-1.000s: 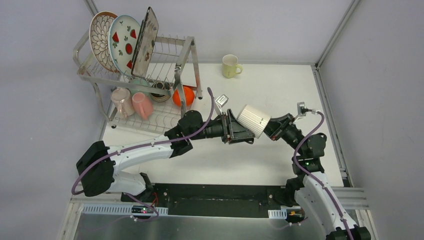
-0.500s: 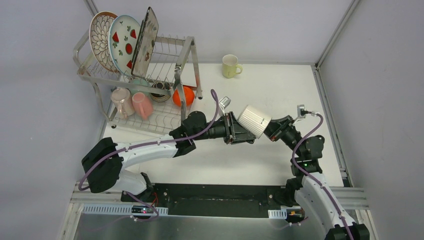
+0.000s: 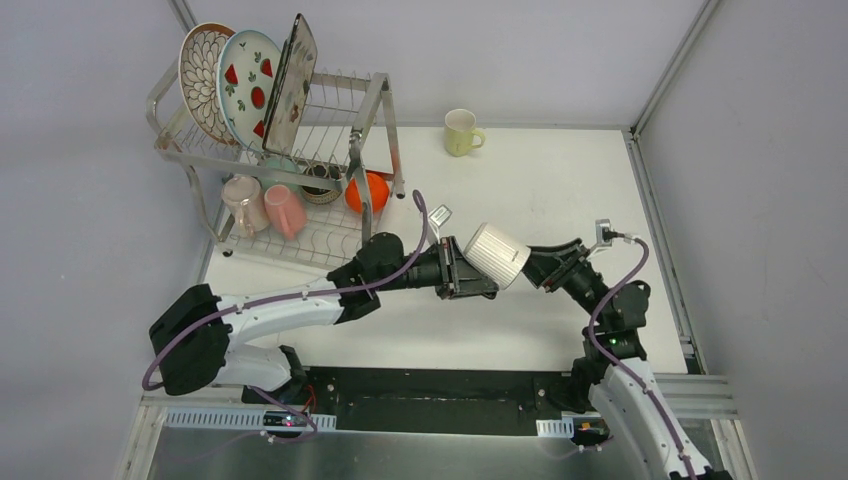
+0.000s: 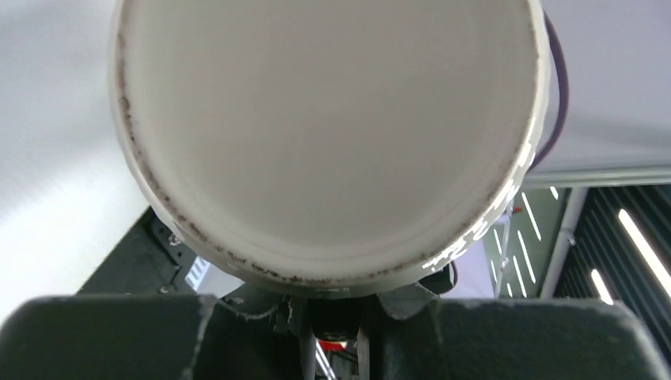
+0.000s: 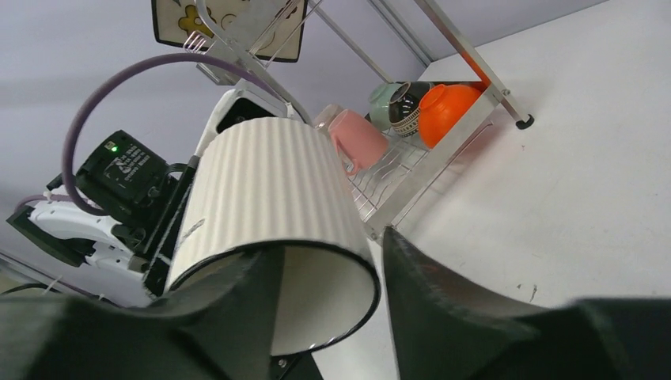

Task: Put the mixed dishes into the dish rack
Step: Pick up the cup at the center of the board.

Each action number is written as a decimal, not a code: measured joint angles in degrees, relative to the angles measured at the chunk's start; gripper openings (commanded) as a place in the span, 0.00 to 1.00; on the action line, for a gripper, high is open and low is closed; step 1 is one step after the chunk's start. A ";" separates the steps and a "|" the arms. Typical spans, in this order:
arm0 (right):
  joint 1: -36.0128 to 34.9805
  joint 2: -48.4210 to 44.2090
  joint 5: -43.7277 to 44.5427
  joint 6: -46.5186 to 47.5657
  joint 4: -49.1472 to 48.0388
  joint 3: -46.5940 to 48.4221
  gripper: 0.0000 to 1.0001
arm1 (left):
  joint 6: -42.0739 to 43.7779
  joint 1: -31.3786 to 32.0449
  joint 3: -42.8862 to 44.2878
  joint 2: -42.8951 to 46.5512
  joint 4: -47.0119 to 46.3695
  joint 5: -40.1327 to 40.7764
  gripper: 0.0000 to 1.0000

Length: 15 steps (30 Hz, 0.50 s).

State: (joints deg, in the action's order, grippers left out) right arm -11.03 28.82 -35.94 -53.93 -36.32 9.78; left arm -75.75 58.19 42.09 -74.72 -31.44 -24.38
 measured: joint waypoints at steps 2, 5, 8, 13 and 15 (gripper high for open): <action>0.00 -3.13 0.61 0.37 2.86 -0.57 0.70 | 0.81 0.00 -1.27 1.57 1.90 0.98 0.00; 0.02 -7.52 1.11 1.84 7.93 -1.03 0.89 | 2.80 -0.13 -1.79 4.11 6.16 2.93 0.00; 0.02 -9.84 1.22 3.67 13.94 -0.81 1.00 | 5.55 -0.09 -1.86 7.26 11.21 3.78 0.00; 0.02 -11.89 0.02 7.76 25.64 1.27 1.00 | 9.92 -0.02 -2.73 13.42 21.53 6.62 0.00; 0.02 -12.46 -0.52 8.66 28.70 1.95 1.00 | 11.74 -0.02 -2.73 16.57 26.86 8.61 0.00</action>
State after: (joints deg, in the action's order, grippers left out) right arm -11.00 16.36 -36.47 -45.28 -7.62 11.73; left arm -64.01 58.17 39.35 -58.15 -4.58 -15.77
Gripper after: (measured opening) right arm 0.995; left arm 0.186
